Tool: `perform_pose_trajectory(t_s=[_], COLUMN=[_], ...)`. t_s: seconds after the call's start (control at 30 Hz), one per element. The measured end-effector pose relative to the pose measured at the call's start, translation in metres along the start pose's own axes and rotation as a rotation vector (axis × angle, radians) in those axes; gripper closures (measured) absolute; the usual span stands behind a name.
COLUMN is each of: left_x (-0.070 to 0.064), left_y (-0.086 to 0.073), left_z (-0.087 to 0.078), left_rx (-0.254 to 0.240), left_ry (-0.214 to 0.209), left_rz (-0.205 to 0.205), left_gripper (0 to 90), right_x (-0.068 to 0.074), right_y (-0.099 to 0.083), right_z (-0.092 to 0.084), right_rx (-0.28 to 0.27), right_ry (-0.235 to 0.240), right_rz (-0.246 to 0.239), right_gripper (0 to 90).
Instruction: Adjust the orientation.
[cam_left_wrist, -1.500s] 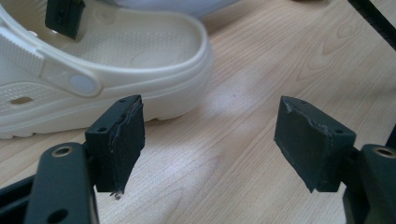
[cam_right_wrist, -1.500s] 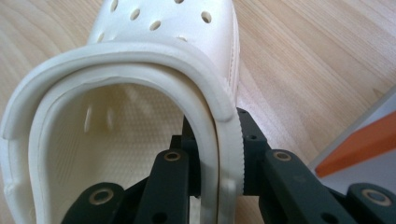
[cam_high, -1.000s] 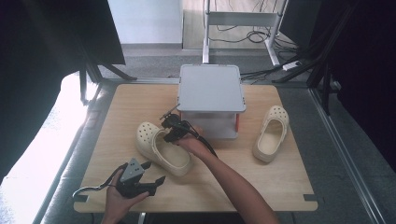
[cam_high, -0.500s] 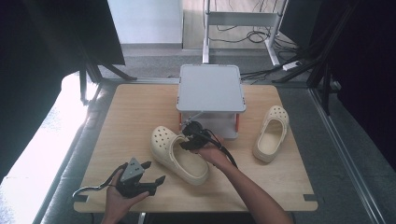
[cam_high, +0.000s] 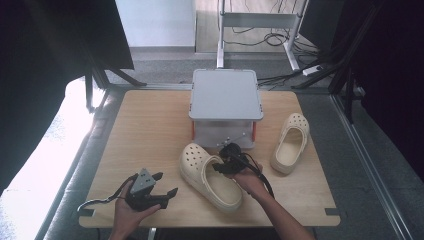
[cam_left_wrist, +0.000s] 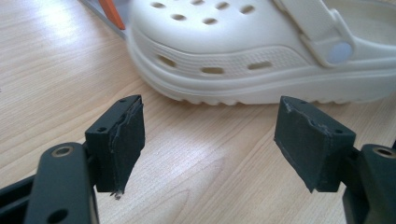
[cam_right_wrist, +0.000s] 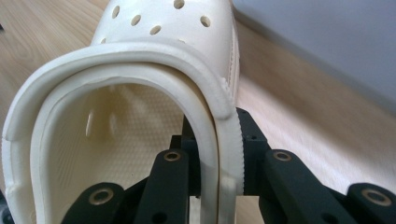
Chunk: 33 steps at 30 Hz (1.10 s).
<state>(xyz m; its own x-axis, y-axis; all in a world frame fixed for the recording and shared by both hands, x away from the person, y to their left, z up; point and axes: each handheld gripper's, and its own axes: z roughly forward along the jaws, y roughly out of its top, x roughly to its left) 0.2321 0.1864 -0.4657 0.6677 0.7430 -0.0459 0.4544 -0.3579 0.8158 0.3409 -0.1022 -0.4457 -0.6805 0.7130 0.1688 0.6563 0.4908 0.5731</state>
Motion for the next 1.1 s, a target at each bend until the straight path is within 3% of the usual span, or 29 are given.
perform_pose_trajectory(t_s=[0.2,0.37,0.57,0.67,0.7,0.77,0.87,1.1], left_x=[0.002,0.002,0.002,0.003,0.003,0.003,0.002,0.002], left_y=[0.001,0.002,0.002,0.002,0.002,0.002,0.001,0.001], left_z=[0.003,0.006,0.006,0.005,0.006,0.006,0.006,0.007], left_rx=[0.004,0.007,0.006,0.006,0.007,0.008,0.010,0.012], left_ry=[-0.002,-0.007,-0.007,-0.006,-0.005,-0.004,-0.004,-0.003], left_rz=[0.003,0.003,0.003,0.003,0.004,0.005,0.005,0.005], left_gripper=[25.1,25.1,25.1,25.1,25.1,25.1,25.1,25.1], right_x=[-0.010,-0.018,-0.006,-0.008,-0.009,-0.012,-0.013,-0.027], right_y=[-0.018,-0.033,-0.036,-0.038,-0.039,-0.040,-0.044,-0.047], right_z=[-0.003,-0.002,-0.001,-0.001,-0.001,-0.002,-0.011,-0.042], right_rx=[-0.007,-0.019,-0.030,-0.035,-0.033,-0.019,-0.045,-0.111], right_ry=[-0.013,-0.027,-0.052,-0.046,-0.035,0.013,0.024,0.028], right_rz=[0.044,0.111,0.103,0.106,0.100,0.092,0.067,0.082], right_gripper=[77.5,77.4,77.4,76.3,72.8,57.5,51.8,46.9])
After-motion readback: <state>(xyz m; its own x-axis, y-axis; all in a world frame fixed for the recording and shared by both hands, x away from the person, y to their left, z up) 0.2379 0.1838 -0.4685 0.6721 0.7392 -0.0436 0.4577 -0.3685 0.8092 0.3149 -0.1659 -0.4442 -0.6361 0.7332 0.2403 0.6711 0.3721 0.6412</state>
